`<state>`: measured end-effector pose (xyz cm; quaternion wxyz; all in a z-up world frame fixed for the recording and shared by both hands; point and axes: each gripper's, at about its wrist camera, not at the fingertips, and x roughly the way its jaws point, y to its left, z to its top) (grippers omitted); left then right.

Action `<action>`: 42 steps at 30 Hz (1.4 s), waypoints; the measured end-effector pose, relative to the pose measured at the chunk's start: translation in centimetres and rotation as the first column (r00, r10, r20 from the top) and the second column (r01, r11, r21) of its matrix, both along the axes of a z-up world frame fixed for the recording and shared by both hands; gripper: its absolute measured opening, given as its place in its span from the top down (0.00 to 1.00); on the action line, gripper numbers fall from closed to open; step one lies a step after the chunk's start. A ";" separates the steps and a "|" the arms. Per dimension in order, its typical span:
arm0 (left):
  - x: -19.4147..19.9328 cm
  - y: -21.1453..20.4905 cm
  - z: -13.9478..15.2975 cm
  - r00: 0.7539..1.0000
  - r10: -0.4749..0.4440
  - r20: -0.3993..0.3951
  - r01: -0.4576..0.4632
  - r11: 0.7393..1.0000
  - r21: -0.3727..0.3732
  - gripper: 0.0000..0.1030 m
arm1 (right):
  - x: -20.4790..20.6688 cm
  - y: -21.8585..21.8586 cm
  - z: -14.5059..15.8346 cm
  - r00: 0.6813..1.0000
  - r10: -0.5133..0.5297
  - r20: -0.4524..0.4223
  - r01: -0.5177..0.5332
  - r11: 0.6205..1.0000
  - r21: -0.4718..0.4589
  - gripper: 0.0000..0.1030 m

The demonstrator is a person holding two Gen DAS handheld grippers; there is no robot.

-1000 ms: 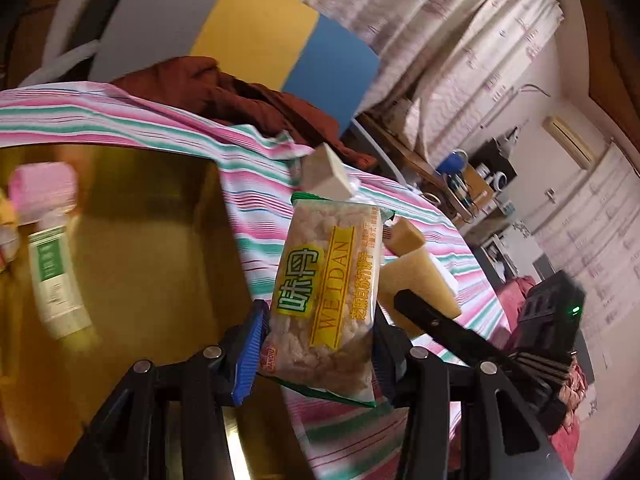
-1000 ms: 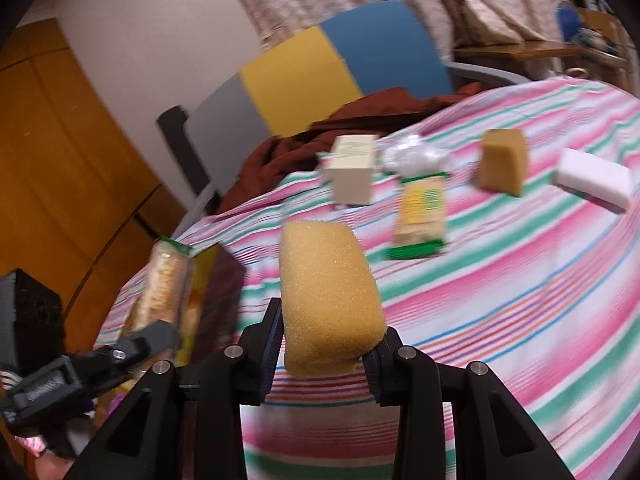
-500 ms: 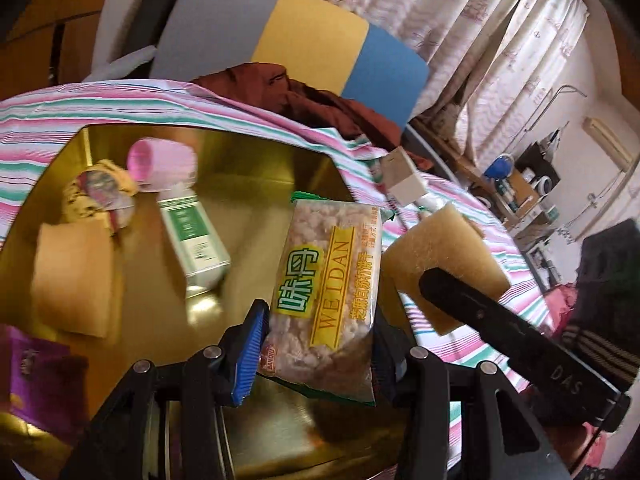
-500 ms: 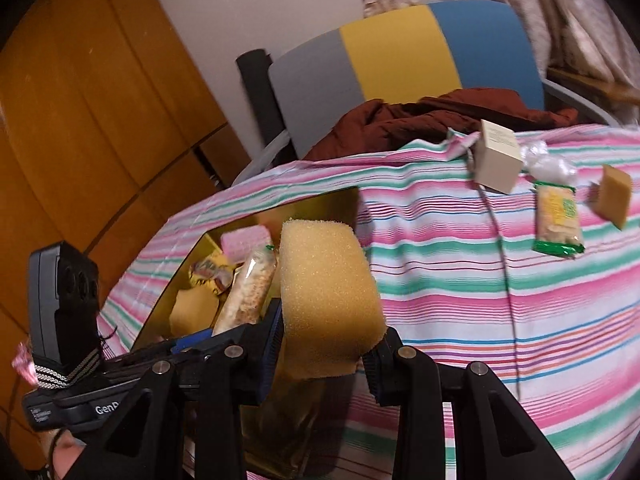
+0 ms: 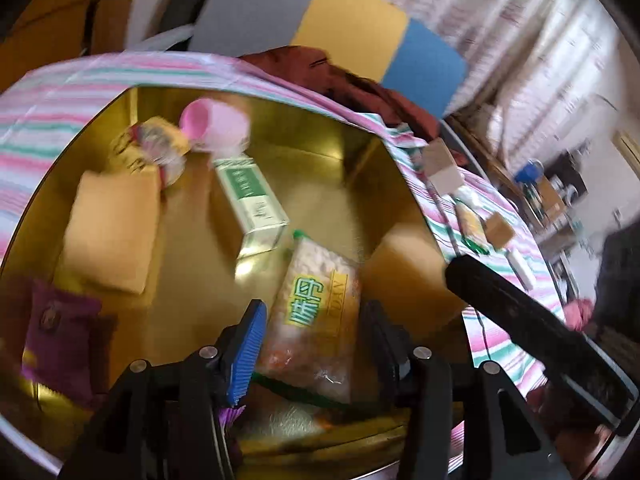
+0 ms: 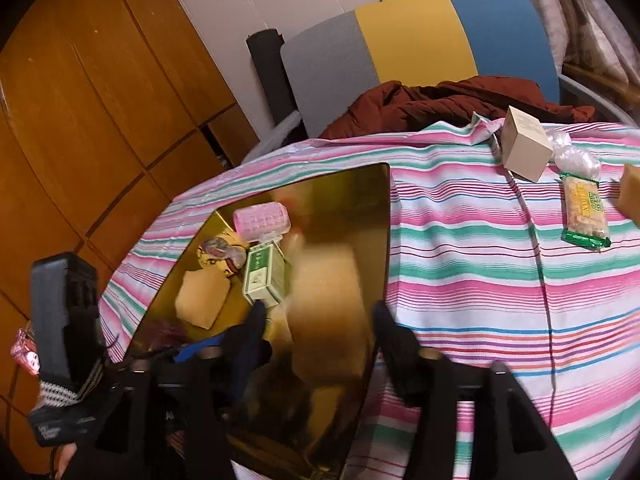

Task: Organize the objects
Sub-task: 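Carry the WEIDAN packet and yellow sponge into the gold tray and release both, then grasp the second WEIDAN packet with the right gripper while the left gripper approaches the cream box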

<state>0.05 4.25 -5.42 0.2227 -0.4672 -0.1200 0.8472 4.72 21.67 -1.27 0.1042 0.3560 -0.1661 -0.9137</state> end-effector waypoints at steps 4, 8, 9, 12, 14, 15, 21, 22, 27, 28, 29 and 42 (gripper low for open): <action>0.6 -0.5 1.1 0.997 0.037 -0.061 -0.037 0.999 -0.001 0.46 | 0.7 0.4 0.3 0.999 -0.024 -0.024 0.024 1.000 -0.001 0.32; 0.7 -0.6 1.7 0.996 0.045 -0.080 -0.044 0.999 0.021 0.45 | 1.4 1.8 0.6 0.995 -0.084 -0.051 0.082 0.996 -0.030 0.28; 0.7 -0.5 1.8 0.996 0.046 -0.077 -0.045 0.999 0.024 0.45 | 1.6 2.4 0.6 0.993 -0.106 -0.054 0.104 0.994 -0.034 0.28; 0.5 0.0 1.8 0.997 0.045 -0.065 -0.043 0.999 0.027 0.45 | 1.9 3.9 0.4 0.987 -0.154 -0.049 0.151 0.987 -0.047 0.28; 0.6 0.2 1.9 0.997 0.036 -0.061 -0.034 0.999 0.034 0.45 | 2.0 4.8 0.1 0.982 -0.183 -0.038 0.181 0.982 -0.044 0.28; 0.7 0.5 2.0 0.998 0.032 -0.061 -0.030 0.999 0.032 0.45 | 2.1 5.4 -0.1 0.979 -0.200 -0.031 0.199 0.979 -0.044 0.28; 0.9 2.7 3.0 0.996 -0.024 -0.086 0.025 1.000 0.014 0.45 | 2.6 8.9 -1.3 0.959 -0.282 -0.001 0.282 0.958 -0.050 0.28; 0.9 3.1 3.1 0.996 -0.033 -0.088 0.034 0.999 0.011 0.45 | 2.7 9.3 -1.4 0.956 -0.292 0.000 0.292 0.955 -0.046 0.28; 1.0 5.5 3.6 0.991 -0.095 -0.098 0.095 0.995 -0.010 0.39 | 3.0 12.0 -2.0 0.937 -0.350 0.012 0.350 0.935 -0.049 0.28; 1.1 5.9 3.7 0.989 -0.108 -0.100 0.107 0.994 -0.015 0.38 | 3.1 12.5 -2.2 0.932 -0.362 0.016 0.363 0.931 -0.050 0.28; 1.3 6.5 3.8 0.987 -0.125 -0.104 0.124 0.992 -0.025 0.38 | 3.3 13.0 -2.3 0.928 -0.372 0.018 0.372 0.927 -0.053 0.28; 1.9 10.5 4.8 0.972 -0.209 -0.112 0.199 0.976 -0.089 0.37 | -2.1 20.0 -2.9 0.885 -0.465 0.028 0.463 0.884 0.064 0.29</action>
